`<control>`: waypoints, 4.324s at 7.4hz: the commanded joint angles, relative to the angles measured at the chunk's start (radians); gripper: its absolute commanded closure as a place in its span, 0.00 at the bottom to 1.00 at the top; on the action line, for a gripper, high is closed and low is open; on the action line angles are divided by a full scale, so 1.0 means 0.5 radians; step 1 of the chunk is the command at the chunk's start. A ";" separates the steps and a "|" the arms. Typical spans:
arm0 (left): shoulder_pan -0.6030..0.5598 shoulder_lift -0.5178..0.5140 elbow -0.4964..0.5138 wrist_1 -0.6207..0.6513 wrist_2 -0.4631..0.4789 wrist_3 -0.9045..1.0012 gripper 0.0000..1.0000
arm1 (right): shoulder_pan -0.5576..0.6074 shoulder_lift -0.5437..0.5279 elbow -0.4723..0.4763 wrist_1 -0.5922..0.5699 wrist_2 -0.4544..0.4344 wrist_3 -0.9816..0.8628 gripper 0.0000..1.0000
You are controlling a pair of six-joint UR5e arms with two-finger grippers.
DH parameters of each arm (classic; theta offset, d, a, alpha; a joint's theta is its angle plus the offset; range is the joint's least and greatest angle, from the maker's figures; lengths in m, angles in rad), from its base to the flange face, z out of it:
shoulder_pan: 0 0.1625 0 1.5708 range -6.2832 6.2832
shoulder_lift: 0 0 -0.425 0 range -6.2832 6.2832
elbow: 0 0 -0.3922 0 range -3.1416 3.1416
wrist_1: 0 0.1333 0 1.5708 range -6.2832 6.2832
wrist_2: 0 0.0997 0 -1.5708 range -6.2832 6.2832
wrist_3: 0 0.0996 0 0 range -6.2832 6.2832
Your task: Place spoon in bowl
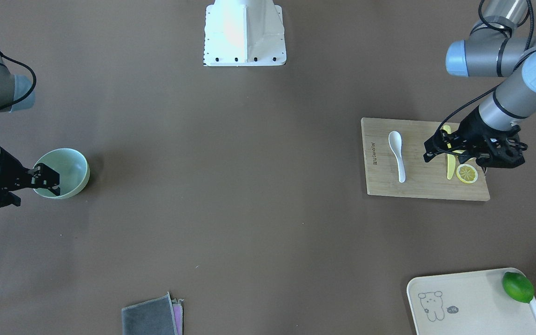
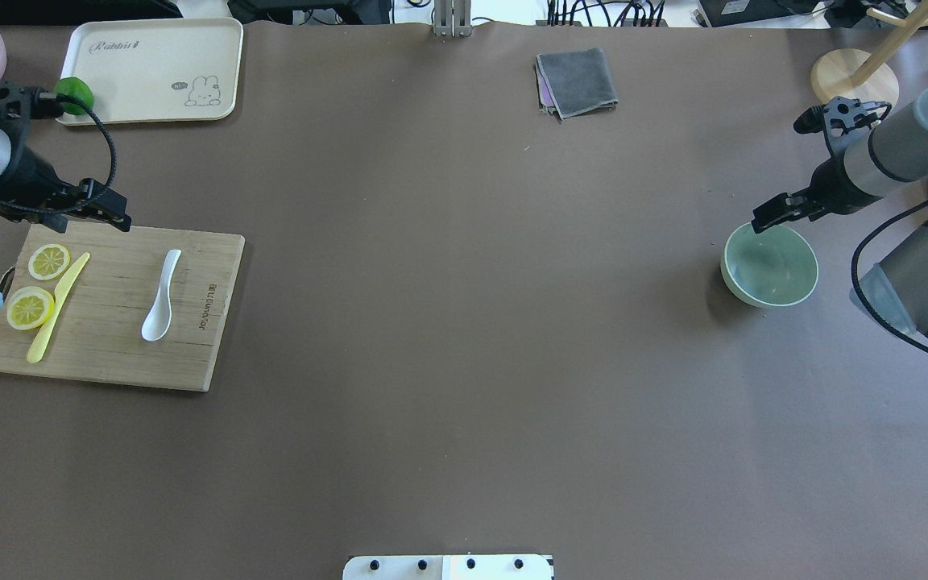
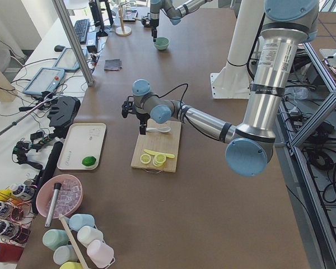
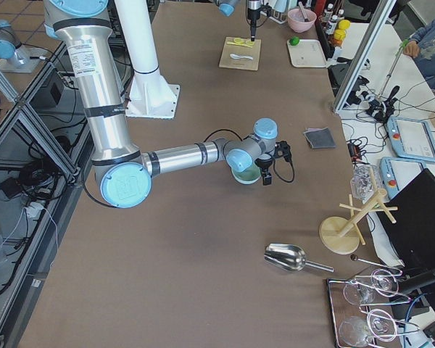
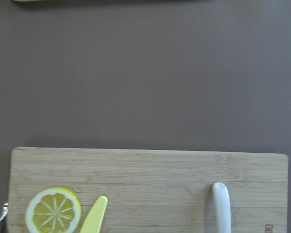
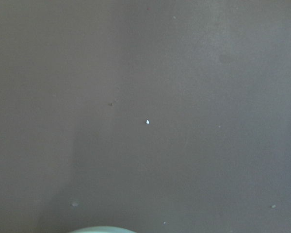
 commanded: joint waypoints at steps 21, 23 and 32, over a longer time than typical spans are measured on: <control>0.630 -0.680 0.046 -0.063 0.273 -1.000 1.00 | -0.870 0.638 0.273 -0.118 -0.487 1.278 0.00; 0.856 -0.858 0.061 -0.063 0.478 -1.236 1.00 | -0.508 0.255 0.540 -0.118 -0.083 0.952 0.00; -0.180 0.493 -0.329 -0.035 -0.014 0.709 0.02 | 0.766 -0.361 0.435 -0.743 0.315 -1.148 0.00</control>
